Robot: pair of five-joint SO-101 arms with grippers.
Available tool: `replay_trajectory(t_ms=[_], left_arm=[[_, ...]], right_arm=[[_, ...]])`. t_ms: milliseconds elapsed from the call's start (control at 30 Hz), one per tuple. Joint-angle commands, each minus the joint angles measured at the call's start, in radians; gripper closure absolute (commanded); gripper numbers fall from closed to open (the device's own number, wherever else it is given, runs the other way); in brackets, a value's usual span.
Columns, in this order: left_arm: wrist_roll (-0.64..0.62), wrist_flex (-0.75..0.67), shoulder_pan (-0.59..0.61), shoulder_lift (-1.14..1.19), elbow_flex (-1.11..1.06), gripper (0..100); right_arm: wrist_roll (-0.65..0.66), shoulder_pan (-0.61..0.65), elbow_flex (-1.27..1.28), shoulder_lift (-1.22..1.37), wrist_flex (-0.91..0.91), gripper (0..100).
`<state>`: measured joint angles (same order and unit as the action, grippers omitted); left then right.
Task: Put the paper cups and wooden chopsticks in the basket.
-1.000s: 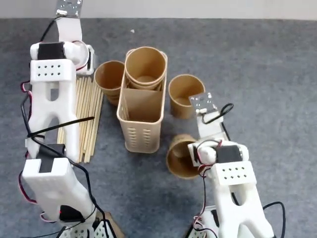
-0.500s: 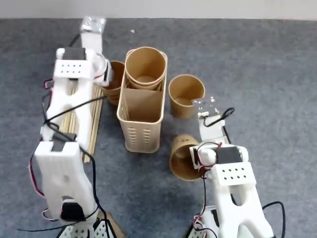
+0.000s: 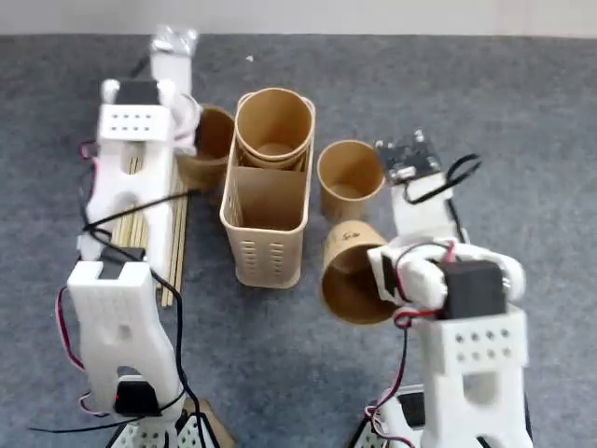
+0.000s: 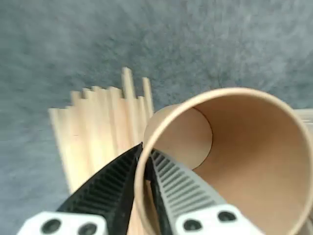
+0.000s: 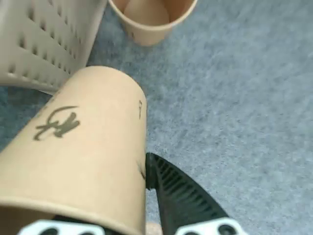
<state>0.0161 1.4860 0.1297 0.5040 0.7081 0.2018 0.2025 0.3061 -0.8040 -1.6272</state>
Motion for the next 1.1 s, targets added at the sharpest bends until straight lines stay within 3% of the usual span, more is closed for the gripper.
replay_trajectory(t_ms=[0, 133, 300, 567, 900, 1067], left_arm=[[0.011, 0.135, 0.036, -0.148, 0.240, 100], [0.009, 0.276, 0.031, -0.252, 0.501, 100], [0.008, 0.288, -0.033, -0.458, 0.584, 100], [0.006, 0.265, -0.389, -0.625, 0.177, 99], [0.005, -0.034, -0.383, -0.625, -0.242, 99], [0.005, -0.068, -0.344, -0.625, -0.280, 93]], right_arm=[[-0.005, -0.013, -0.219, -0.013, -0.096, 99.4], [-0.005, -0.015, -0.369, -0.015, -0.133, 99.4], [-0.011, -0.015, -0.464, -0.015, -0.133, 99.4], [-0.011, -0.015, -0.473, -0.013, -0.131, 99.4], [-0.011, -0.015, -0.473, -0.015, -0.131, 99.4], [-0.011, -0.015, -0.473, -0.015, -0.131, 99.4]])
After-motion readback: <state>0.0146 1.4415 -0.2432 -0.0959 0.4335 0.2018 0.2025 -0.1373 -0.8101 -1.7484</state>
